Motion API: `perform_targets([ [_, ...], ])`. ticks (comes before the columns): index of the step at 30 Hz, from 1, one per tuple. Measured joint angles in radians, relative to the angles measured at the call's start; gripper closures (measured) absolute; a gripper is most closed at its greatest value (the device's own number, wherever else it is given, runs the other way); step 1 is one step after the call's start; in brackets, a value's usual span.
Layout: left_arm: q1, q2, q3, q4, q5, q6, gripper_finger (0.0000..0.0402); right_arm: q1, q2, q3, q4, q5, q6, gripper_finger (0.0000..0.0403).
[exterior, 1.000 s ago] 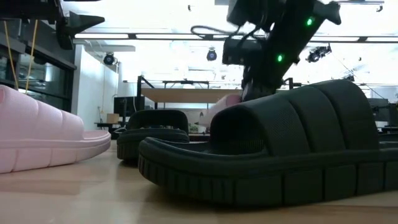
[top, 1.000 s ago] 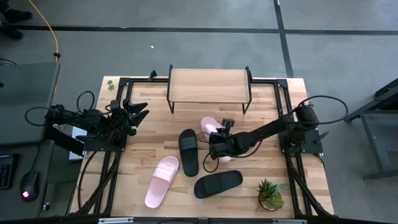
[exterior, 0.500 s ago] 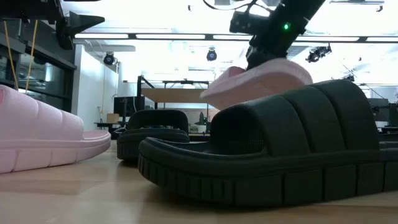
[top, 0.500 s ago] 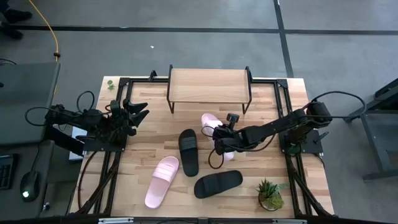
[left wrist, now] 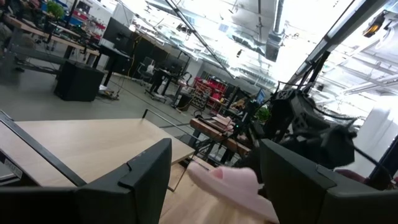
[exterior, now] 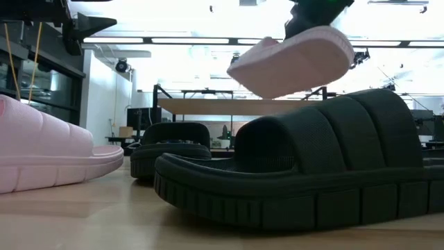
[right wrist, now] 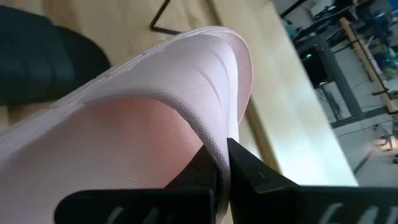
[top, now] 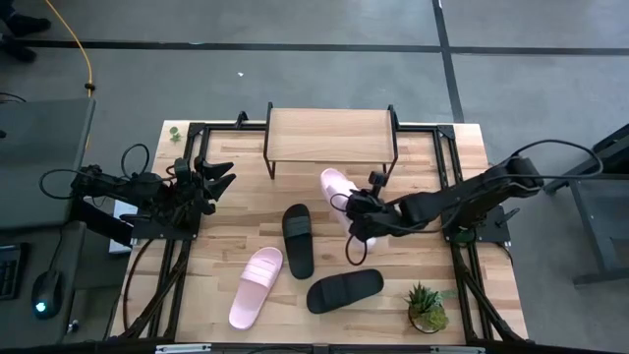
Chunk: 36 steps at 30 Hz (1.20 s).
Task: Pick and place slides into the shelf
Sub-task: Put the top pink slides on the shelf
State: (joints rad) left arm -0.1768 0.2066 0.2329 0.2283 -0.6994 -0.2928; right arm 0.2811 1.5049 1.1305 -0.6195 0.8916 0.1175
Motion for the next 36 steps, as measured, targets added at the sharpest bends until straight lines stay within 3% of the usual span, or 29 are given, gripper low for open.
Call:
perform_targets([
  [7,0.000,0.000,0.000,-0.017,0.000,0.000,0.0176,-0.035,-0.047,0.001,-0.074,0.062,-0.020,0.0403],
  [24,0.000,0.000,0.000,-0.064,-0.024,0.044,0.0176,-0.242,-0.058,0.001,-0.112,0.037,-0.146,0.0403],
  [36,0.000,0.000,0.000,-0.037,-0.107,0.207,0.0176,-0.459,-0.059,0.002,0.167,-0.079,-0.494,0.0403],
])
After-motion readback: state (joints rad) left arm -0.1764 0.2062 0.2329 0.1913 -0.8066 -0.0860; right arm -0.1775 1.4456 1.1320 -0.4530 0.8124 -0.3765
